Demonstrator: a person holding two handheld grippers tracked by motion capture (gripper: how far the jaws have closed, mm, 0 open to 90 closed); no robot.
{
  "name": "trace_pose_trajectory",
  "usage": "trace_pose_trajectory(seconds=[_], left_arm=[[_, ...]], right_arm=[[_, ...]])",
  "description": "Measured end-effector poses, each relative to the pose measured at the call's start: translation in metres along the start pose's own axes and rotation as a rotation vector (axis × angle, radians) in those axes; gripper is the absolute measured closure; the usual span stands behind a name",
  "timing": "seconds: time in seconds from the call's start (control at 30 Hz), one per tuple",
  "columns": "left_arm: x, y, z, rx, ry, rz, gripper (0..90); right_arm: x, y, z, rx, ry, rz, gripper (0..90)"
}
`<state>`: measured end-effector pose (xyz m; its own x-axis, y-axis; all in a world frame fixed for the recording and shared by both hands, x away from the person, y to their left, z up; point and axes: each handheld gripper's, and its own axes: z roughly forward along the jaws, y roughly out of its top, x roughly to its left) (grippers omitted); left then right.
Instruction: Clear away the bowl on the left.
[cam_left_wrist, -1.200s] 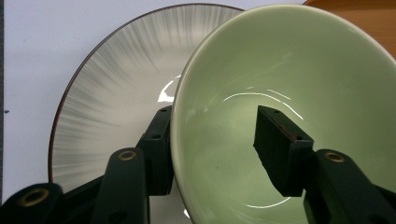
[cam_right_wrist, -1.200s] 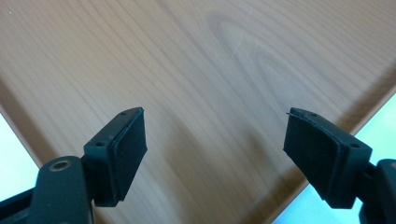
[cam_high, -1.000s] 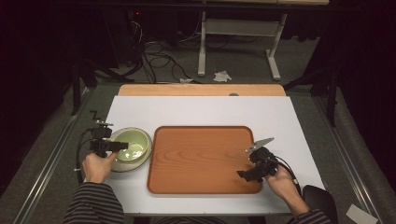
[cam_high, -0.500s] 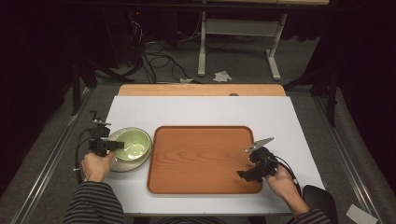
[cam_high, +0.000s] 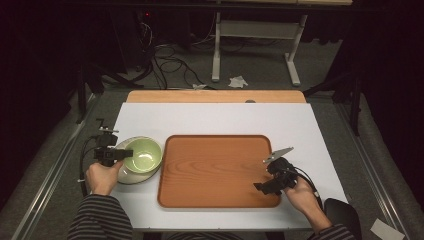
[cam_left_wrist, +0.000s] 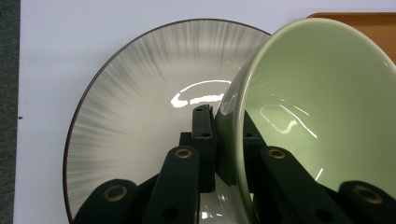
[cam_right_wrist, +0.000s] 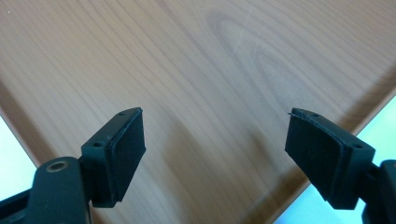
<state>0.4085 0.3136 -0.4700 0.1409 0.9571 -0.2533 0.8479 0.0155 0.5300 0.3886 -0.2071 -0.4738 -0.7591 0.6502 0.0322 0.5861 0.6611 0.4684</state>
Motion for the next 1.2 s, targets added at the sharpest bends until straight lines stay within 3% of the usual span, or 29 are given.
trace_pose_trajectory(seconds=[0.2,0.37,0.7,1.2], left_arm=[[-0.004,0.0,-0.008,-0.042,-0.041,0.001,83.2],[-0.006,0.001,-0.008,-0.041,-0.055,0.011,83.2],[-0.021,0.003,-0.012,-0.041,-0.085,0.07,83.0],[-0.037,0.005,-0.015,-0.035,-0.139,0.11,83.1]], right_arm=[[0.0,0.0,0.0,-0.005,0.001,0.003,21.7],[0.001,0.0,0.0,0.001,-0.002,-0.003,21.7],[0.0,0.0,-0.001,-0.006,0.001,-0.004,22.9],[0.001,0.0,-0.002,-0.009,-0.006,-0.013,25.1]])
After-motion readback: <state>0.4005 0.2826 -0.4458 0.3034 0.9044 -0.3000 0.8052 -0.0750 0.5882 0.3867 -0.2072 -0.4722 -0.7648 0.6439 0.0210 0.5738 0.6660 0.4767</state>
